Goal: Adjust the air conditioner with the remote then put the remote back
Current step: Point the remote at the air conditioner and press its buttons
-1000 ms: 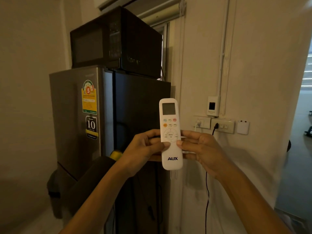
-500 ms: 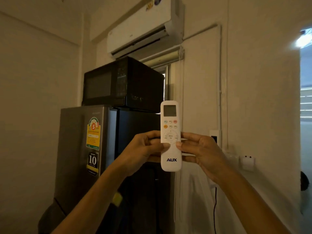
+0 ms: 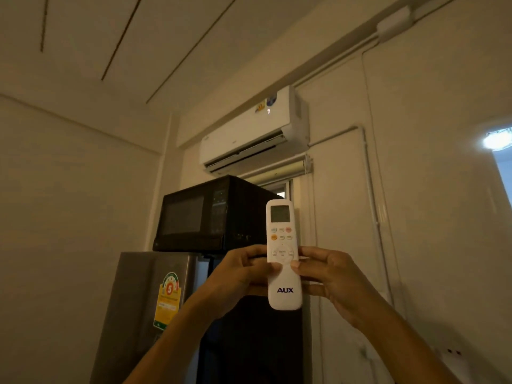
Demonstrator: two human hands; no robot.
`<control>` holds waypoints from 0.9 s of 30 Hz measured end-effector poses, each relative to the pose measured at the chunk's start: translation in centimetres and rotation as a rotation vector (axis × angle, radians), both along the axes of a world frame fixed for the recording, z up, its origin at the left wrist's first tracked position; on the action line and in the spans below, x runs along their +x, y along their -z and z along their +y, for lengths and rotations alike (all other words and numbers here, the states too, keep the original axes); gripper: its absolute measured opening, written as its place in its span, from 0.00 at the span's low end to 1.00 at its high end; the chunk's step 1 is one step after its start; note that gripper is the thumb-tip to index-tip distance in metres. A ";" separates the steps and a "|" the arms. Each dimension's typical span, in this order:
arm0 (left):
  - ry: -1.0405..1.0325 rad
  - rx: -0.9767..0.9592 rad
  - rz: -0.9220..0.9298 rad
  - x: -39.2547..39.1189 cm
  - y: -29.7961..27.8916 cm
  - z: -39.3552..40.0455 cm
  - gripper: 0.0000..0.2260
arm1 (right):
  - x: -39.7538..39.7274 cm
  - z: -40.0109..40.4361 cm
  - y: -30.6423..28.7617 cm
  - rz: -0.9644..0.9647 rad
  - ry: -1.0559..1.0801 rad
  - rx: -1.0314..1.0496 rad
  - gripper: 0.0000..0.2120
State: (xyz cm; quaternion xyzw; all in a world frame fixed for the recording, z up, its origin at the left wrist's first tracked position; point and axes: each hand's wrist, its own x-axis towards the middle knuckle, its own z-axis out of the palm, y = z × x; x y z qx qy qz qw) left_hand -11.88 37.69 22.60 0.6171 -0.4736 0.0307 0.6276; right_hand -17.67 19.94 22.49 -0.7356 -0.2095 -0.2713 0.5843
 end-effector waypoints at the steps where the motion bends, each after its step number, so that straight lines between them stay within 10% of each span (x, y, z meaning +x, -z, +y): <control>1: -0.005 -0.005 -0.002 -0.1 -0.3 0.1 0.11 | 0.0 0.1 -0.3 -0.004 -0.003 -0.001 0.16; 27: -0.002 -0.024 -0.028 -0.3 -1.9 1.6 0.10 | -0.5 2.1 -2.5 0.057 -0.037 0.054 0.14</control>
